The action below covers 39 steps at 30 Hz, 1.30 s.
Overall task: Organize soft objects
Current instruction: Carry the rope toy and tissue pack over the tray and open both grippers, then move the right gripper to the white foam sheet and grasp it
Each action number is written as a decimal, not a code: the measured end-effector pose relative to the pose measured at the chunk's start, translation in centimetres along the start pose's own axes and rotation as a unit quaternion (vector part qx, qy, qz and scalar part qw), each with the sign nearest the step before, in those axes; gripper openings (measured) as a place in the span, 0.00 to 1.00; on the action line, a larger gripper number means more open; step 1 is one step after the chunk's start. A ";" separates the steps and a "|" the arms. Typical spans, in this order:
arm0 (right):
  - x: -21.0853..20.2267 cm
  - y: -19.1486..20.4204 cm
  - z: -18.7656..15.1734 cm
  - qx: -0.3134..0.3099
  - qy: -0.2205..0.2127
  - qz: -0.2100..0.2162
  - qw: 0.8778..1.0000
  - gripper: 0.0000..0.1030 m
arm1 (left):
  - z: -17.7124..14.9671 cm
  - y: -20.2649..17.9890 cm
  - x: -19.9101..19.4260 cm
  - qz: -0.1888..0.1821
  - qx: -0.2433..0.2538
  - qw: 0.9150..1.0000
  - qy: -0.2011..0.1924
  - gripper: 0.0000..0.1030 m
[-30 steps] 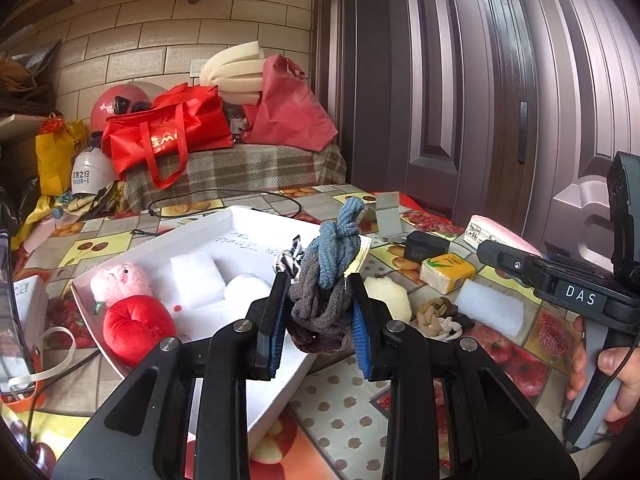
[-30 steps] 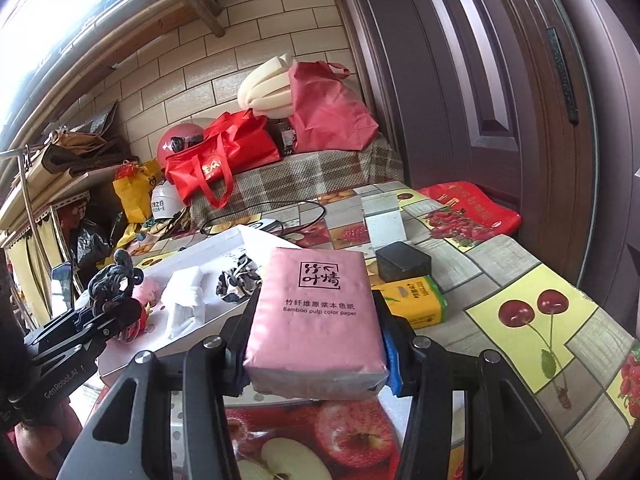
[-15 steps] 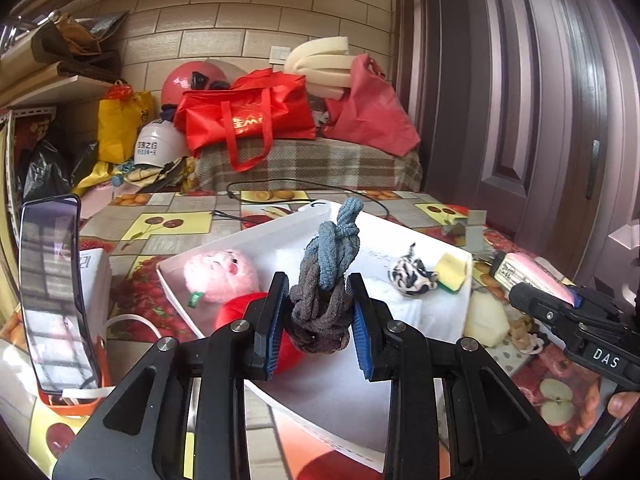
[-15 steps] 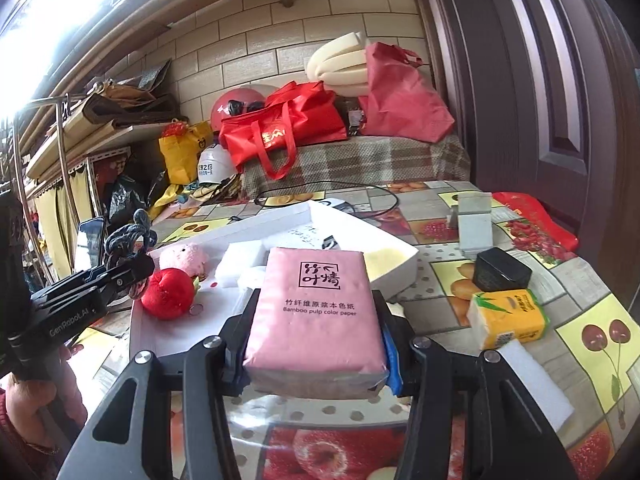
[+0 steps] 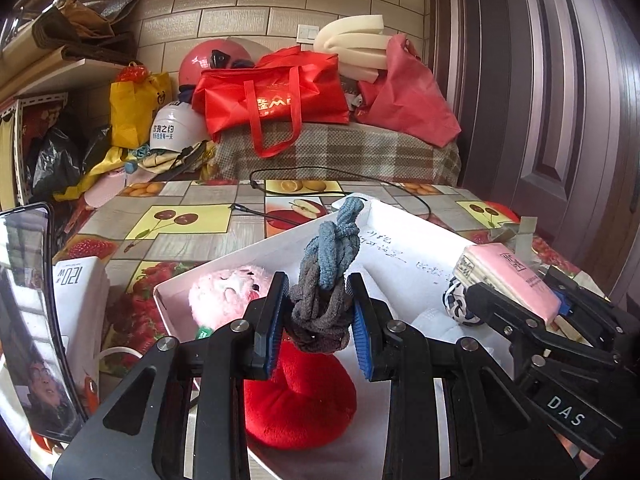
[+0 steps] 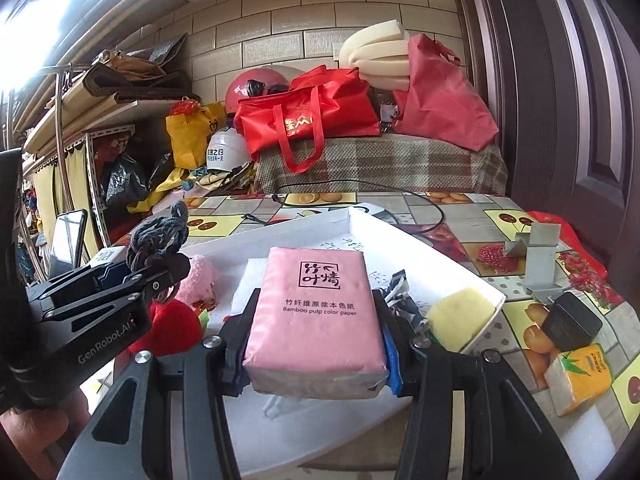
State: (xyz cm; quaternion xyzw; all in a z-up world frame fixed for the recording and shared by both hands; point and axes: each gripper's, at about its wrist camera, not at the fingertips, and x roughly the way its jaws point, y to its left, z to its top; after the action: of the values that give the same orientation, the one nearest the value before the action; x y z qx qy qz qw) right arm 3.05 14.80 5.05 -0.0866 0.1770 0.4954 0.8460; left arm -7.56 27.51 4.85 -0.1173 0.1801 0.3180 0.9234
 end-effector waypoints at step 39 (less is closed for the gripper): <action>-1.9 -1.6 -0.2 0.020 -0.044 -0.055 0.997 0.91 | -0.3 -0.5 -2.7 0.018 0.003 0.997 -0.071 1.00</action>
State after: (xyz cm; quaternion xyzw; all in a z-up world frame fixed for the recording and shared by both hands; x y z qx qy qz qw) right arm 3.51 12.43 5.57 -0.0575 0.1447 0.4482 0.8802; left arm -9.34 25.58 5.71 -0.0879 0.1170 0.3420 0.9282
